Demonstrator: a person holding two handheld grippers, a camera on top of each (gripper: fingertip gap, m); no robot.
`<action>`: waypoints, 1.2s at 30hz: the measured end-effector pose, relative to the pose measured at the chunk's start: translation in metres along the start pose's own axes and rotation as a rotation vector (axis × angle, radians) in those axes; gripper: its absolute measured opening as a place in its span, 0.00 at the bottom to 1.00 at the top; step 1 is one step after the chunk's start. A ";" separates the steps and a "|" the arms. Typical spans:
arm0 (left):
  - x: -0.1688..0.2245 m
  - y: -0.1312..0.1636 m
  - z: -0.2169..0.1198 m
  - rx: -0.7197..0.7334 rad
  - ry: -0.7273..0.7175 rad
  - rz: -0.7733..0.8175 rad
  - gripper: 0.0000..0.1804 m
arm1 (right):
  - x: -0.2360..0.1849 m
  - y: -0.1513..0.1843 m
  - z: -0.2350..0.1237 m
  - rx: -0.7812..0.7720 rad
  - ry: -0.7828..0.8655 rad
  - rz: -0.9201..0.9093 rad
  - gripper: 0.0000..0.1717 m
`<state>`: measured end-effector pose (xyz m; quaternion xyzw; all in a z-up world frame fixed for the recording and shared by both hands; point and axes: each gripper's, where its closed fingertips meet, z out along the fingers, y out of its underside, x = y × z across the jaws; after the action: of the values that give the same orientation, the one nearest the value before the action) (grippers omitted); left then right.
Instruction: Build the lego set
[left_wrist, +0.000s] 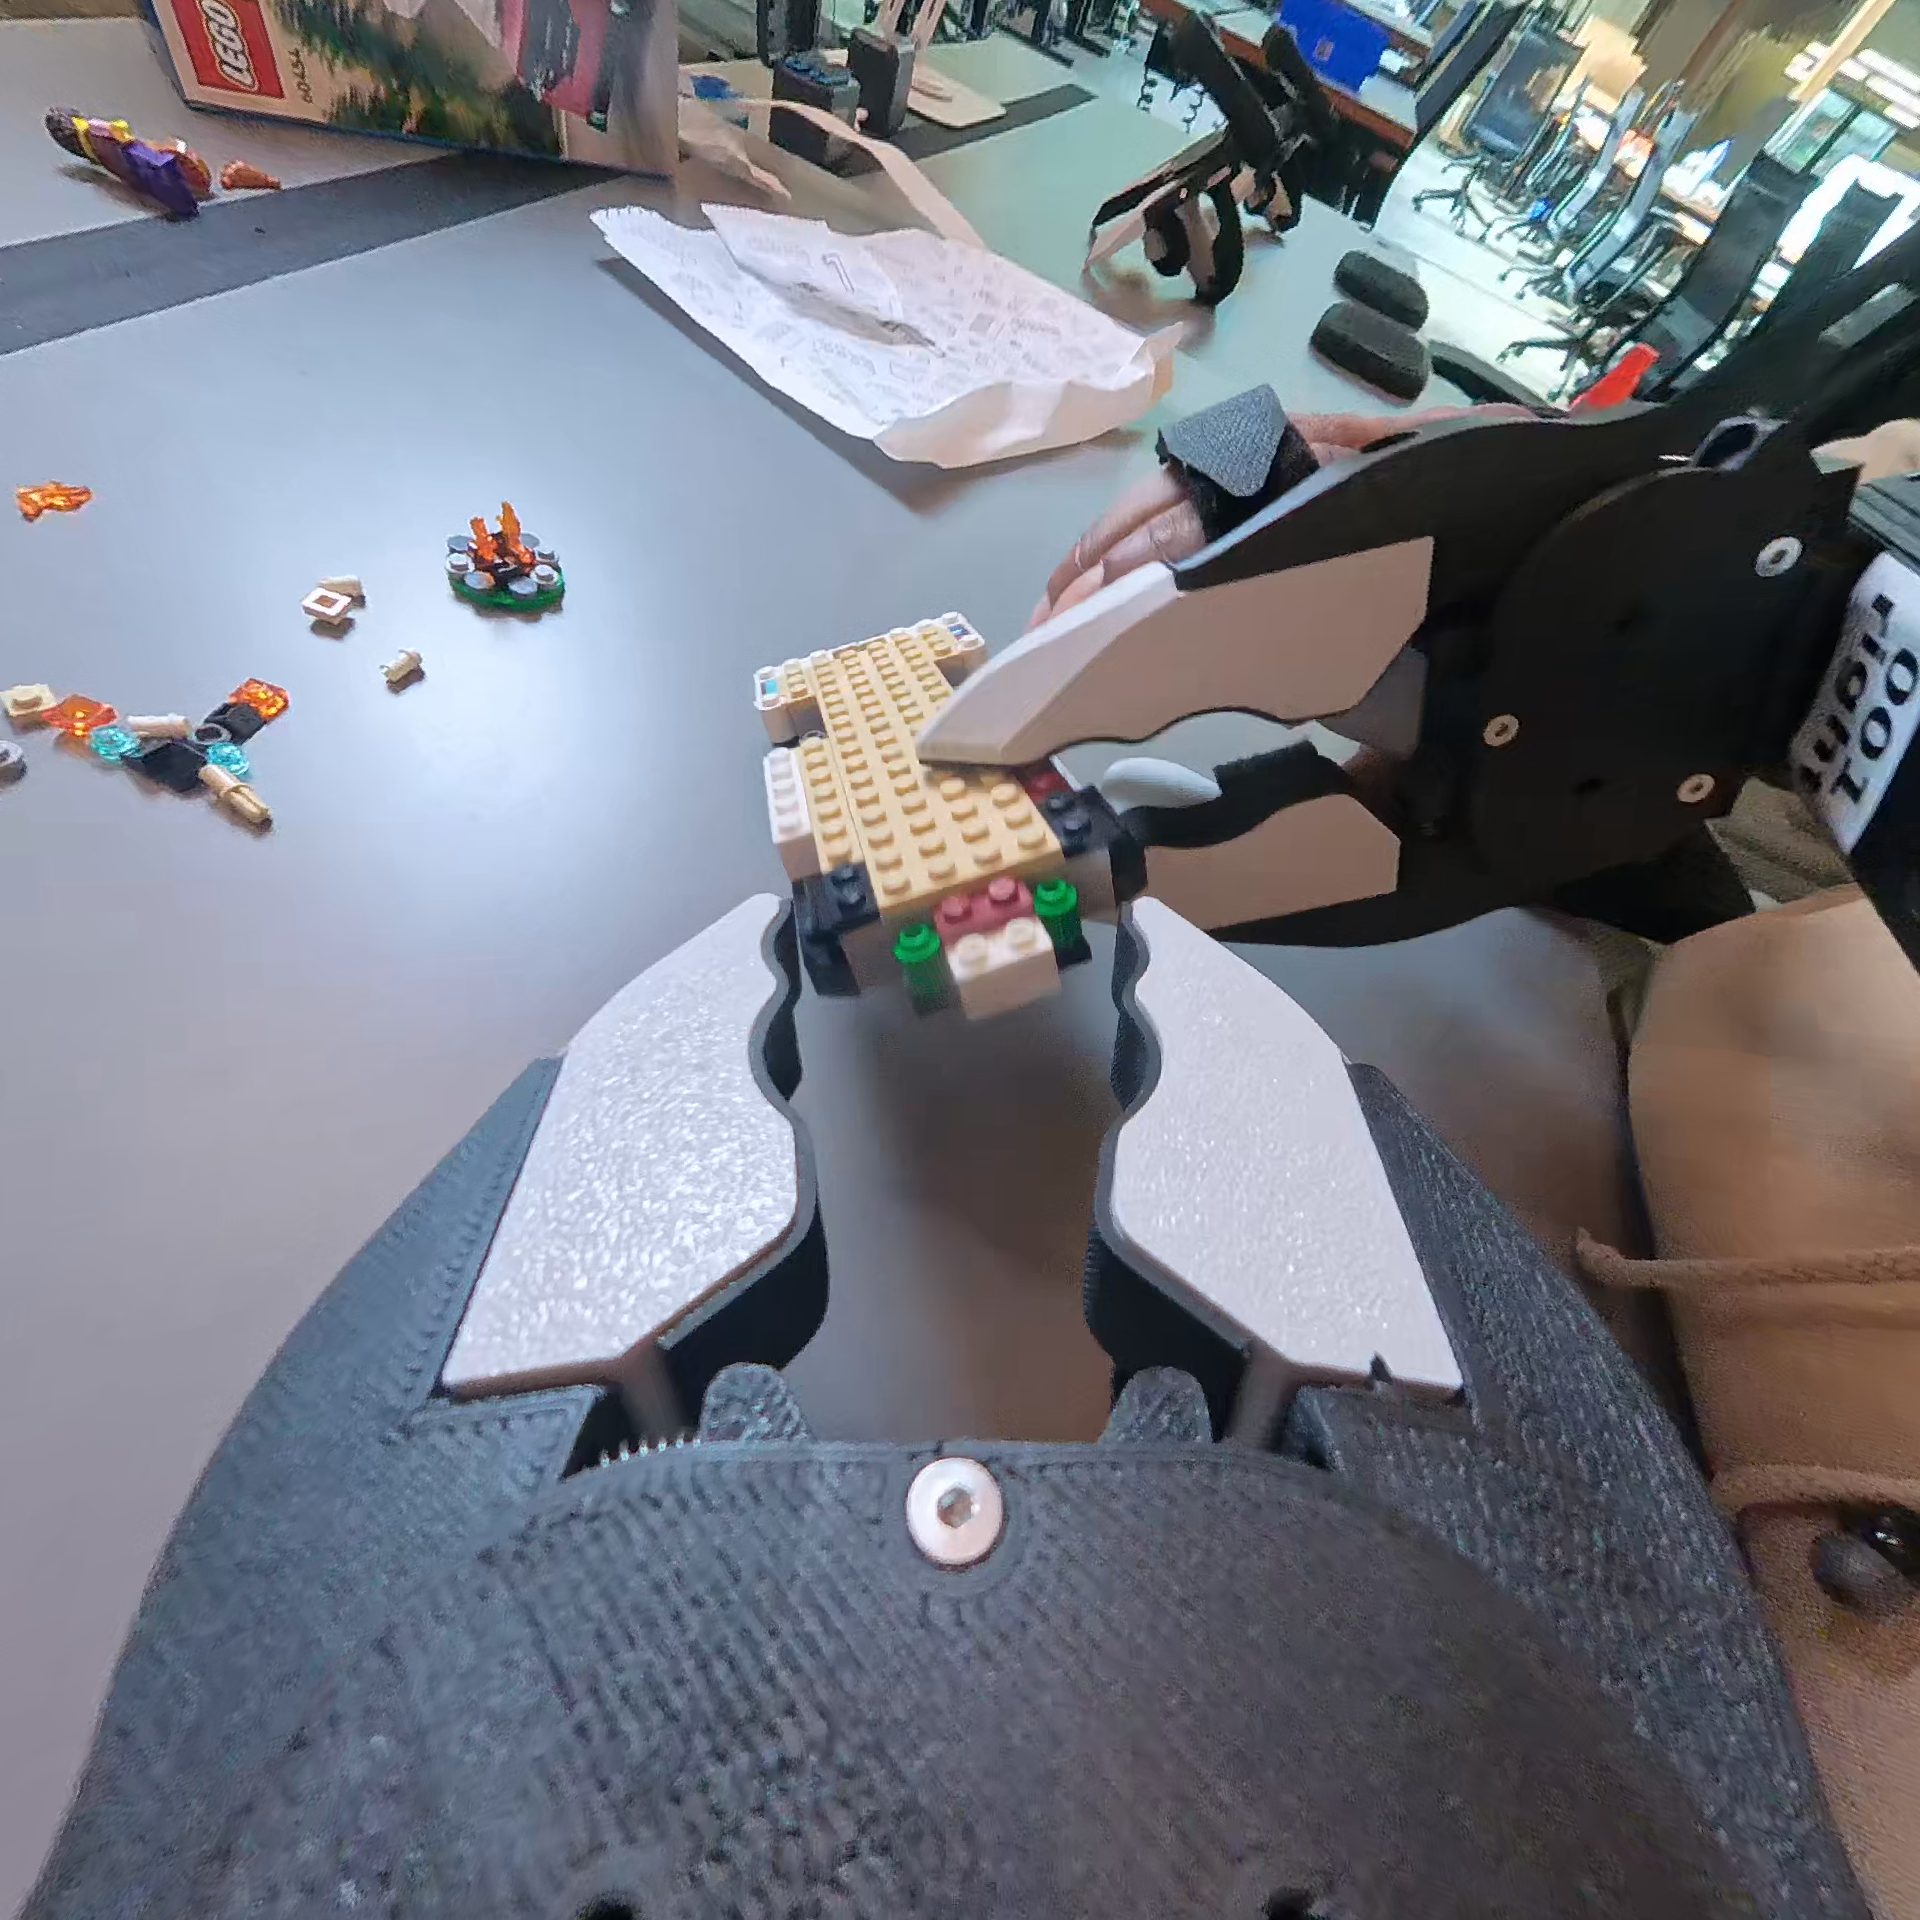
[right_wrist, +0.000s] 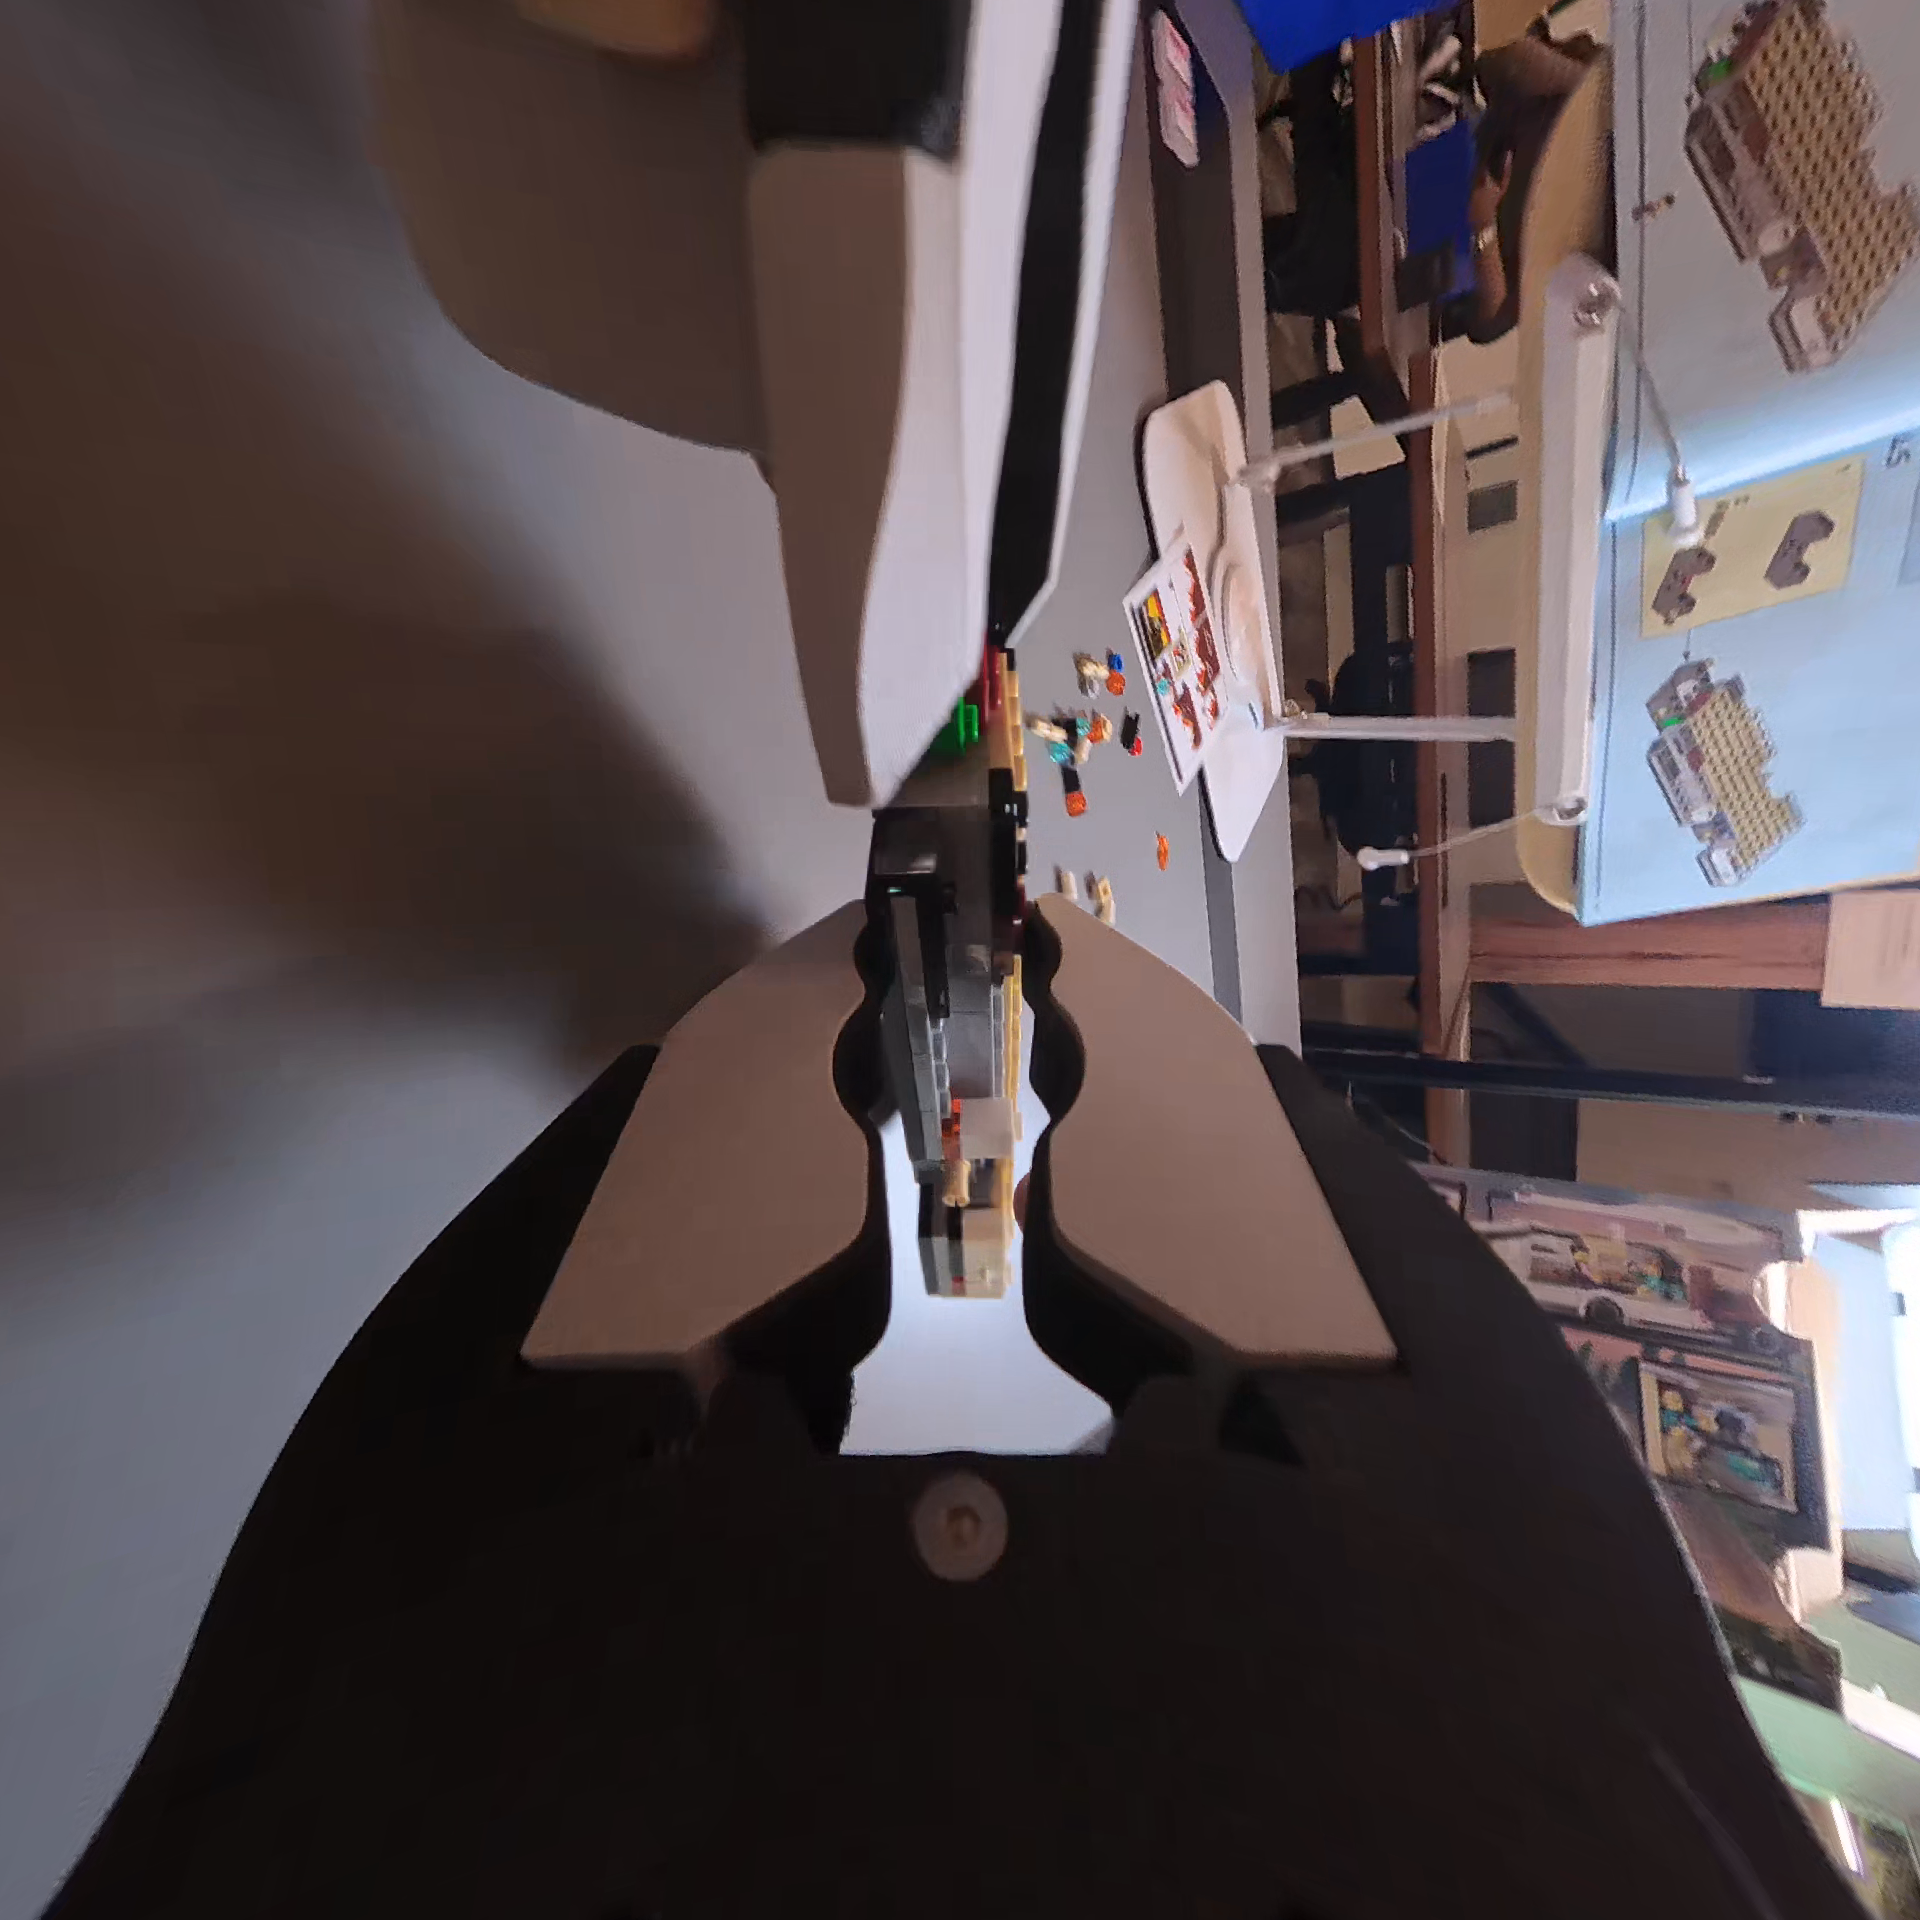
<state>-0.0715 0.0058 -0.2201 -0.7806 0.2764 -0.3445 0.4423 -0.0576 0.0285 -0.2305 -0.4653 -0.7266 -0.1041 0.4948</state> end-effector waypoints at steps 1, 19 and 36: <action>-0.001 0.003 0.000 -0.013 -0.001 0.003 0.33 | -0.005 -0.003 0.001 0.006 -0.009 -0.011 0.14; -0.017 0.031 -0.006 -0.152 -0.056 0.158 0.30 | -0.050 -0.019 0.017 0.058 -0.214 -0.030 0.17; -0.028 0.046 -0.002 -0.229 -0.157 0.272 0.35 | -0.012 0.048 0.030 0.073 -0.909 0.150 0.43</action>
<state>-0.0958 0.0050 -0.2681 -0.8057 0.3815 -0.1858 0.4133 -0.0378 0.0661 -0.2704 -0.4971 -0.8374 0.1721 0.1483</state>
